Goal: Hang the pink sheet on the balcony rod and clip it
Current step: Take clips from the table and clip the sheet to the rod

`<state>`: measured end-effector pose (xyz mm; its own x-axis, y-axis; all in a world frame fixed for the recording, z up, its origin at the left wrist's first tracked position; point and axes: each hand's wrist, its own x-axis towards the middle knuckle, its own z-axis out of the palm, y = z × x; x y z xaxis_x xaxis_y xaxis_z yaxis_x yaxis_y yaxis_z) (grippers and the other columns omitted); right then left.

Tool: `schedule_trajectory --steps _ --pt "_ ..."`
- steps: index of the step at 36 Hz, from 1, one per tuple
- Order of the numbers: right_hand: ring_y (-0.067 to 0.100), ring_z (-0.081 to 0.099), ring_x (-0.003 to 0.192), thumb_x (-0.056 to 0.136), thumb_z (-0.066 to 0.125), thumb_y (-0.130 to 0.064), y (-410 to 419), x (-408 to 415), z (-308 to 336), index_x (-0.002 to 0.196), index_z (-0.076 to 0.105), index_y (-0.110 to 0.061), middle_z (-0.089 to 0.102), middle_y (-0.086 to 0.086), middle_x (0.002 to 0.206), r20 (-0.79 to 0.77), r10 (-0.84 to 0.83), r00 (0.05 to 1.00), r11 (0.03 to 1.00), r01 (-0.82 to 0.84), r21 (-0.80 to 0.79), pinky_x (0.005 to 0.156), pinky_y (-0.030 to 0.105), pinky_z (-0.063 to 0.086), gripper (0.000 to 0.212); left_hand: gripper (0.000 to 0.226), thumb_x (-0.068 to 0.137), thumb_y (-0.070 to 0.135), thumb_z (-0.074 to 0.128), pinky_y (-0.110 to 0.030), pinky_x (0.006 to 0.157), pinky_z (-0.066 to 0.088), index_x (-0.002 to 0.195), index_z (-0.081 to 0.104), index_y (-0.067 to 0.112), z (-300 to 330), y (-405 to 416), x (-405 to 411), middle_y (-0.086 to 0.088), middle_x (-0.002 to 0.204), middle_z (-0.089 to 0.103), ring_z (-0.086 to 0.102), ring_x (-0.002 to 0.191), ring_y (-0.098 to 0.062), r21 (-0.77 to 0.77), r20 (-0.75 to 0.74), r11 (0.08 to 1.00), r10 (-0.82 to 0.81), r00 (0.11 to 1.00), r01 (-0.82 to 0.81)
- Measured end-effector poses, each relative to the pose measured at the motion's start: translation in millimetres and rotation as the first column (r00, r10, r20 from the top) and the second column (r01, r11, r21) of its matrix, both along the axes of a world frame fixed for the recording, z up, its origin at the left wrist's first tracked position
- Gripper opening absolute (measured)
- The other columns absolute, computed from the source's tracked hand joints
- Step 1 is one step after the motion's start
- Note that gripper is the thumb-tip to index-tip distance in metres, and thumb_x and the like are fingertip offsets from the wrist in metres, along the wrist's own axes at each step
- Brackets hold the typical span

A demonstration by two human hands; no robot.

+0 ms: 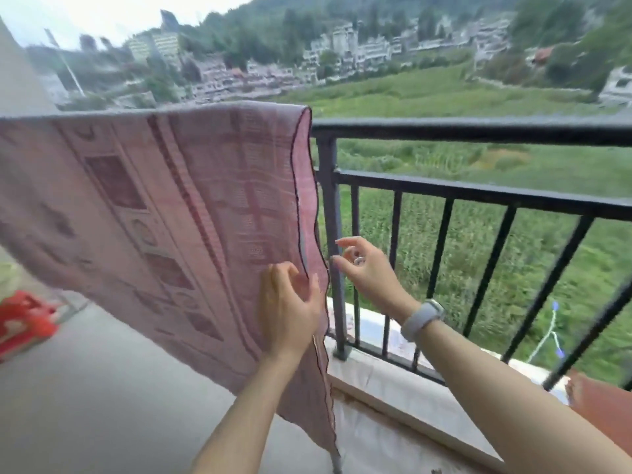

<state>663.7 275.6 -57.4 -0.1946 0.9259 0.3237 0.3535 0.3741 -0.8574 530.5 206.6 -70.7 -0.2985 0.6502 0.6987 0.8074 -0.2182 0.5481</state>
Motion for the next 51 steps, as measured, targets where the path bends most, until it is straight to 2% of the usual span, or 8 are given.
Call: schedule_trajectory --steps 7,20,24,30,35,41,45,51 --pt "0.01 0.054 0.079 0.086 0.059 -0.038 44.2 -30.6 -1.1 0.096 0.059 -0.023 0.062 -0.007 0.09 0.278 0.089 0.956 0.995 -0.098 0.02 0.072 0.03 0.046 0.018 0.012 0.079 0.012 0.064 -0.015 0.058 0.025 0.085 0.054 0.008 16.0 16.9 3.1 -0.004 0.079 0.055 0.047 0.068 -0.014 -0.051 0.102 0.983 0.18 0.978 -0.176" --pt "0.014 0.041 0.053 0.087 0.058 -0.016 10.8 -5.7 -38.5 0.07 0.046 -0.013 0.042 -0.007 0.066 0.028 0.092 0.995 0.899 -0.095 0.428 0.047 0.032 0.038 0.021 0.011 0.083 0.015 0.057 -0.008 0.063 0.038 0.082 0.065 0.008 1.8 5.0 13.3 0.003 0.075 0.061 0.05 0.067 -0.003 0.022 0.063 0.996 0.086 0.994 -0.087" --pt "0.019 0.048 0.058 0.088 0.057 -0.014 13.8 -10.3 -51.7 0.073 0.051 -0.01 0.049 -0.001 0.068 0.027 0.167 0.986 0.918 -0.166 0.361 0.05 0.037 0.044 0.016 0.019 0.083 0.02 0.056 -0.019 0.067 0.045 0.09 0.07 0.009 4.4 9.1 20.5 0.0 0.083 0.069 0.059 0.074 -0.009 -0.005 0.137 0.995 0.099 0.986 -0.099" --pt "0.0 0.048 0.066 0.087 0.058 -0.01 9.0 -9.8 -59.5 0.09 0.065 -0.007 0.054 -0.001 0.077 -0.049 0.283 0.958 0.93 -0.261 0.26 0.061 0.007 0.036 0.009 0.01 0.085 0.012 0.062 -0.01 0.071 0.042 0.09 0.07 0.01 14.4 9.7 17.3 0.003 0.085 0.069 0.058 0.078 -0.002 -0.069 0.189 0.997 0.057 0.98 -0.045" --pt "0.004 0.05 0.067 0.087 0.058 -0.007 3.4 -6.7 -66.8 0.098 0.067 -0.013 0.055 -0.002 0.08 -0.088 0.303 0.949 0.938 -0.281 0.202 0.061 0.011 0.037 0.016 0.013 0.081 0.032 0.065 -0.008 0.066 0.043 0.083 0.061 0.021 24.3 11.4 24.6 0.011 0.079 0.065 0.059 0.075 0.004 -0.193 0.26 0.981 0.04 0.965 0.011" --pt "0.006 0.054 0.072 0.088 0.056 -0.006 -4.1 -4.4 -69.2 0.101 0.067 -0.016 0.059 0.001 0.083 -0.093 0.352 0.932 0.93 -0.336 0.151 0.062 0.014 0.039 0.02 0.024 0.085 0.036 0.057 -0.029 0.056 0.038 0.073 0.049 0.017 28.1 26.3 29.6 -0.001 0.069 0.062 0.055 0.065 -0.023 -0.211 -0.002 0.946 0.252 0.968 -0.246" --pt "0.0 0.051 0.066 0.088 0.057 -0.01 -6.9 11.8 -62.5 0.102 0.059 -0.022 0.059 0.0 0.085 -0.226 0.348 0.91 0.918 -0.379 -0.113 0.059 0.011 0.04 0.018 0.025 0.086 0.025 0.059 -0.014 0.049 0.032 0.064 0.052 0.014 23.4 24.3 20.9 0.007 0.056 0.054 0.048 0.054 -0.01 -0.213 0.175 0.966 0.185 0.967 -0.146" --pt "0.021 0.056 0.085 0.092 0.051 -0.023 -7.2 32.0 -52.1 0.11 0.049 -0.023 0.061 0.011 0.109 -0.322 0.287 0.902 0.874 -0.384 -0.297 0.072 0.034 0.048 0.018 0.045 0.081 0.041 0.061 -0.029 0.059 0.029 0.06 0.059 0.002 25.6 21.0 -3.3 -0.025 0.066 0.057 0.042 0.058 -0.015 -0.378 0.273 0.924 0.05 0.961 0.059"
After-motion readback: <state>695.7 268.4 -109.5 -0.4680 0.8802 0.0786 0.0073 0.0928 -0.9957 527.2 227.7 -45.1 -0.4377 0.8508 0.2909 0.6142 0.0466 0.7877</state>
